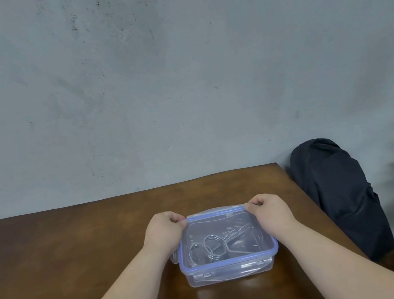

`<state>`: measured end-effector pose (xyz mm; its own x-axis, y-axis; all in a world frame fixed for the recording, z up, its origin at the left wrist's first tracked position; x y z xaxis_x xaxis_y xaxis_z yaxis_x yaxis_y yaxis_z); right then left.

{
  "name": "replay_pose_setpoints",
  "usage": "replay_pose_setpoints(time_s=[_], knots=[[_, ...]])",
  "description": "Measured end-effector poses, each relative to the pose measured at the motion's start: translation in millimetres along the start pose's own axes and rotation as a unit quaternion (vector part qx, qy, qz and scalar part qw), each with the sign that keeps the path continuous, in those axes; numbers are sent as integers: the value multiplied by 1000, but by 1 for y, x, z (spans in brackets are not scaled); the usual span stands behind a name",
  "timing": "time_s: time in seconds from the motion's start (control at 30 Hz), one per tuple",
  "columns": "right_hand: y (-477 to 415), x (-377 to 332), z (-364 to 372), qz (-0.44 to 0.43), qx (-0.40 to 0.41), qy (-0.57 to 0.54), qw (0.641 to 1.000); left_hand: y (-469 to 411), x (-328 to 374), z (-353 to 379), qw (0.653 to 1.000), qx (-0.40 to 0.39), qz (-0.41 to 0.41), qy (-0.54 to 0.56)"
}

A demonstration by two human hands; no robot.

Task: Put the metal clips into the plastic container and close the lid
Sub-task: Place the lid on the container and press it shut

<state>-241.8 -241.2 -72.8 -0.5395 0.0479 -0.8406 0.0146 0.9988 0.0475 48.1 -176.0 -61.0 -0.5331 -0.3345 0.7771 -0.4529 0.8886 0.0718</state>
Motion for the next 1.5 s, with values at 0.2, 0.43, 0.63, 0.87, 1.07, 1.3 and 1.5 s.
replay_pose_setpoints(time_s=[0.2,0.43,0.63,0.87,1.07,1.3,1.5], knots=[[1,-3,1,-12,-5,19,1000,8,-1,-2,998,14,11,56],[2,-3,2,-13,-8,25,1000,15,-3,-2,996,23,-9,80],[5,-1,6,-3,-27,-11,1000,18,-17,-1,989,19,-66,130],[8,-2,9,0,-41,-20,999,27,-23,-8,981,19,-84,175],[13,3,16,18,-63,-48,997,38,-13,17,960,-15,-109,258],[17,11,36,67,-153,-303,938,40,-15,26,911,-49,-85,400],[19,13,43,60,-190,-404,893,41,-14,31,888,-65,-74,450]])
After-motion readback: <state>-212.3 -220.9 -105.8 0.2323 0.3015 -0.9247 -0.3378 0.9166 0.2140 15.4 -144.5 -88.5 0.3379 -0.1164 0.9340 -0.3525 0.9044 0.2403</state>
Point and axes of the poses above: each hand's wrist, its own y-axis away from the middle knuckle, its own z-axis out of the palm, x = y × z, the point moved 9 cm from there along -y, towards the middle knuckle, and after that the axes turned 1 degree about x, right-handed, at the moved point
